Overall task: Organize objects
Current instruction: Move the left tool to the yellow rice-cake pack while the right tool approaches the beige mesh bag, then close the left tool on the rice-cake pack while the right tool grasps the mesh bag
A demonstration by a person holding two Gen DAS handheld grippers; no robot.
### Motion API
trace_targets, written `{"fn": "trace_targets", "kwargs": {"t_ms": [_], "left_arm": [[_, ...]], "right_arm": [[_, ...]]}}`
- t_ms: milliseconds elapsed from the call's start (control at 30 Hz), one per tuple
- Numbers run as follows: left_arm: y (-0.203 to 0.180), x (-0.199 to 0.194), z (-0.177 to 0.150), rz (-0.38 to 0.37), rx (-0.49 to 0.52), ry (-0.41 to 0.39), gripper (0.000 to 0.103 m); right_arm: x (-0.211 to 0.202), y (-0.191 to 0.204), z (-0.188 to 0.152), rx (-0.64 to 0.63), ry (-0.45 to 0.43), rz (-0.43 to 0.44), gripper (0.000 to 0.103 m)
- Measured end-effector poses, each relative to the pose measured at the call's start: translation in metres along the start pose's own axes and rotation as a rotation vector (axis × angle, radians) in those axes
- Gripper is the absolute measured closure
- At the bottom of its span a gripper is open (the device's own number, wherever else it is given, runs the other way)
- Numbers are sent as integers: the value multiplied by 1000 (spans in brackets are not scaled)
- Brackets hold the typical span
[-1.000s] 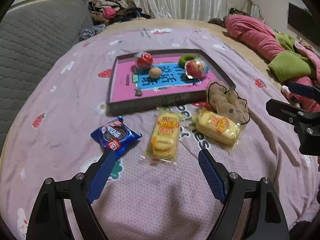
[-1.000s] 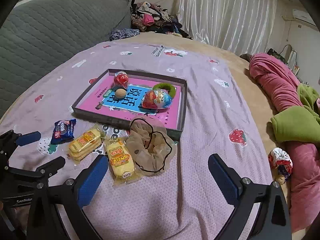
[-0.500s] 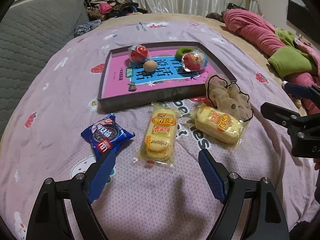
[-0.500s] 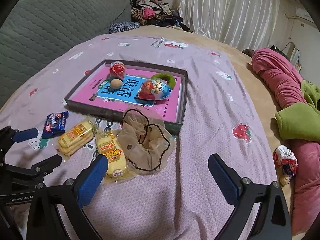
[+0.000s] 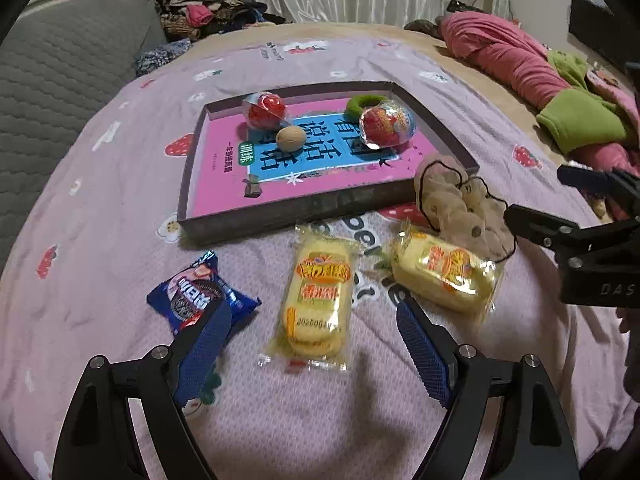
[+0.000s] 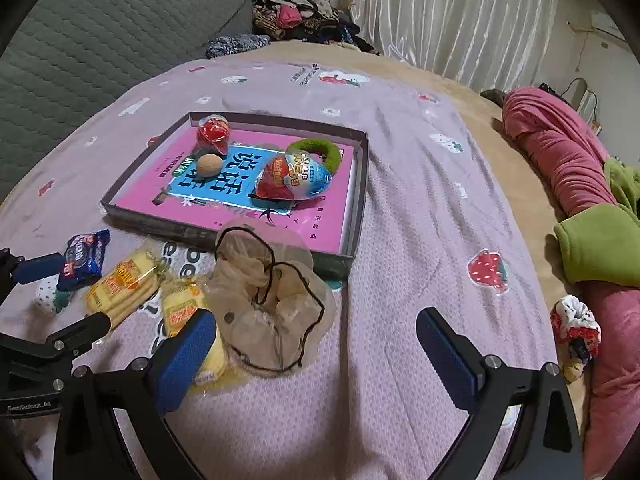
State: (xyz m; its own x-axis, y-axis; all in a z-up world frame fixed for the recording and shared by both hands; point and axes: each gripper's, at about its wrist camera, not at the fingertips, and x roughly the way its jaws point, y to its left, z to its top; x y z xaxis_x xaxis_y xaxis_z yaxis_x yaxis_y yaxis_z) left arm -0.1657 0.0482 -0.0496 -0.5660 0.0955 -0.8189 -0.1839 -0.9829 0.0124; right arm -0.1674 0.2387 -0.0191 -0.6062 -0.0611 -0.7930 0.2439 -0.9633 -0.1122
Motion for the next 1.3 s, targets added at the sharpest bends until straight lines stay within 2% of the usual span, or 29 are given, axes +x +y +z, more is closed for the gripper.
{"fn": "trace_targets", "kwargs": {"t_ms": [433,700,1000,1067,1133,1233,1300], "left_arm": [[6,16,6,-5,-22,21,17],[2,24,5,0,-11,22,17],[6,35,7,-15,-24,29,17],[6,36,8,-26,-27,29,18],[5,36,8,-25,-22,23,19],[3,37,9,-21,-8,25,24],[2,39,8,-26,-6,35,24]], "right_arm": [[28,0,9,-7,36,-14,2],[44,-7,9,62,68,29,2],[65,-3,16,65,88,46,2],[66,0,17,55,84,57,9],[67,1,17,59,87,89,23],[67,6,16,38,89,88,38],[67,10,16,24,92,97,44]]}}
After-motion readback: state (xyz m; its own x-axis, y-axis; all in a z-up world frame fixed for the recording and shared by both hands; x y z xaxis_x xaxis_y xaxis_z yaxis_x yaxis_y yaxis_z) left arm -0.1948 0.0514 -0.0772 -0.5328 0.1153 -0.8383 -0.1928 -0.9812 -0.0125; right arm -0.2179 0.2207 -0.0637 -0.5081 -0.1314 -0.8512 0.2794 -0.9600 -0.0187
